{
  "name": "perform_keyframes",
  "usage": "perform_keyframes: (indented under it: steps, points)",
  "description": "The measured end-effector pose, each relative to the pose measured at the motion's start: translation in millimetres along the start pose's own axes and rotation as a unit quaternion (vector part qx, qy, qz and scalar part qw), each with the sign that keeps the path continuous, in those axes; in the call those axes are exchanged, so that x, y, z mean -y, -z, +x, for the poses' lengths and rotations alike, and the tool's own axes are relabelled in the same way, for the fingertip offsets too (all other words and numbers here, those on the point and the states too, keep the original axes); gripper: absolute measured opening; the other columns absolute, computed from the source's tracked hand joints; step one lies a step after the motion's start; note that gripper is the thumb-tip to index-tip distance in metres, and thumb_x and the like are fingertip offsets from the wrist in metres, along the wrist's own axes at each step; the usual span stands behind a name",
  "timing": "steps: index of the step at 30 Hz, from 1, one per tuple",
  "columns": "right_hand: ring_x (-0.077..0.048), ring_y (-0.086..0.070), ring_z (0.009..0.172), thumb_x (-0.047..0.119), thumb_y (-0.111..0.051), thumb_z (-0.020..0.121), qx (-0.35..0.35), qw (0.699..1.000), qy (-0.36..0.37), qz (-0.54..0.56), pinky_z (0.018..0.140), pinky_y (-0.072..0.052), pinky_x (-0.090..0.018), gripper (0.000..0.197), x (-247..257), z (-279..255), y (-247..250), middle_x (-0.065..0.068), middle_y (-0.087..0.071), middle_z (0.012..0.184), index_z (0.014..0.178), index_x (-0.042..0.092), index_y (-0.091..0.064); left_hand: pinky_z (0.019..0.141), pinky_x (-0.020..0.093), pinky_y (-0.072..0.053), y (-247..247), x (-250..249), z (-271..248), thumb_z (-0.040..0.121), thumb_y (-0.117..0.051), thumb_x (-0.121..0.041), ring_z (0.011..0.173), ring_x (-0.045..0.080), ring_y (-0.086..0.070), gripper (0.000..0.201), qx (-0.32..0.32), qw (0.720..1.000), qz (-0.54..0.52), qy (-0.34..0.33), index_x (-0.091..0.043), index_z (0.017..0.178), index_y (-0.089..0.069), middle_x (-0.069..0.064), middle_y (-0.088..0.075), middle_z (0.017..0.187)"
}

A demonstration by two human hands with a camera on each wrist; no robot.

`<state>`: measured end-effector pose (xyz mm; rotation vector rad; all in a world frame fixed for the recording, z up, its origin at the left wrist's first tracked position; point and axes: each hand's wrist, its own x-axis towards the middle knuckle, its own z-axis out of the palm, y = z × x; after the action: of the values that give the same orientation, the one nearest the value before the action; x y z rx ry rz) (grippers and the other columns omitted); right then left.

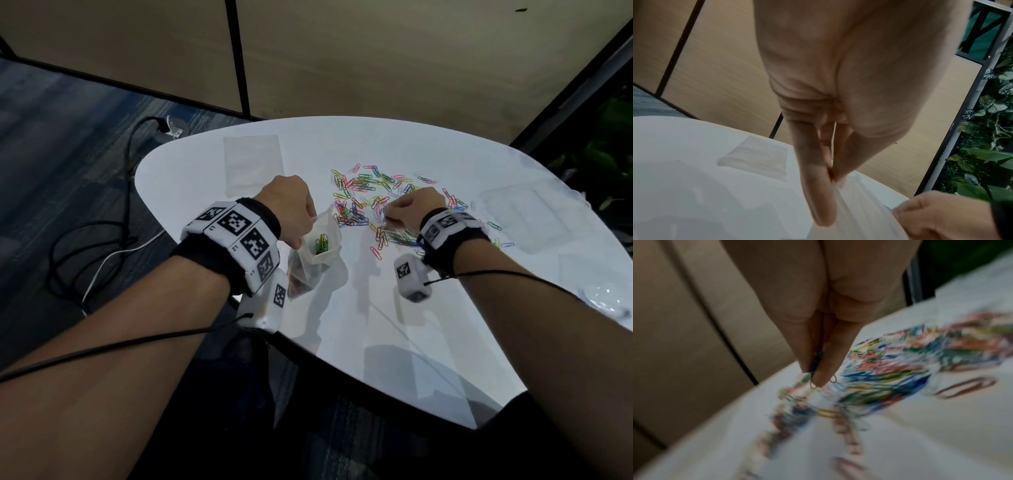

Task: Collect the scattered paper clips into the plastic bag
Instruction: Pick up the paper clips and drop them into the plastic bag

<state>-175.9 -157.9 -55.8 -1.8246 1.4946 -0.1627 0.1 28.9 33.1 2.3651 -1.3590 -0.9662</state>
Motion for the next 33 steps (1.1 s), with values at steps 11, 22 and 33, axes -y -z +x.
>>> perform_keyframes:
  steps: [11, 22, 33]
  points:
    - [-0.024, -0.071, 0.081, -0.007, -0.066, 0.084, 0.263, 0.92, 0.041, 0.289, 0.08, -0.06, -0.027, 0.017, 67.7, -80.9, -24.8, -0.022, -0.071, 0.094, 0.101, -0.012, -0.067, 0.081, 0.038, -0.063, -2.7, -0.7, -1.1, 0.089, -0.047, 0.004, 0.073, 0.027, -0.077, 0.032, -0.024, 0.996, -0.079, 0.026, -0.006, 0.103, -0.074, 0.012, -0.074, 0.071]
    - [-0.026, -0.071, 0.078, 0.006, -0.063, 0.089, 0.104, 0.974, 0.187, 0.077, 0.076, -0.061, -0.037, 0.018, 80.6, -62.1, -26.5, -0.017, -0.074, 0.094, 0.103, 0.006, -0.073, 0.08, 0.037, -0.063, 14.5, 14.1, -8.5, 0.09, -0.048, 0.003, 0.072, 0.025, -0.077, 0.031, -0.065, 0.994, -0.07, 0.044, -0.004, 0.106, -0.073, 0.013, -0.073, 0.07]
    - [-0.033, -0.06, 0.104, 0.008, -0.051, 0.088, 0.047, 0.866, 0.265, -0.422, 0.084, -0.054, -0.038, 0.034, 34.0, 0.7, -85.6, -0.01, -0.054, 0.126, 0.119, 0.02, -0.058, 0.085, 0.043, -0.061, 19.8, 25.4, -2.2, 0.079, -0.063, 0.008, 0.086, 0.034, -0.075, 0.028, -0.066, 0.996, -0.034, 0.049, -0.001, 0.103, -0.074, 0.019, -0.077, 0.09]
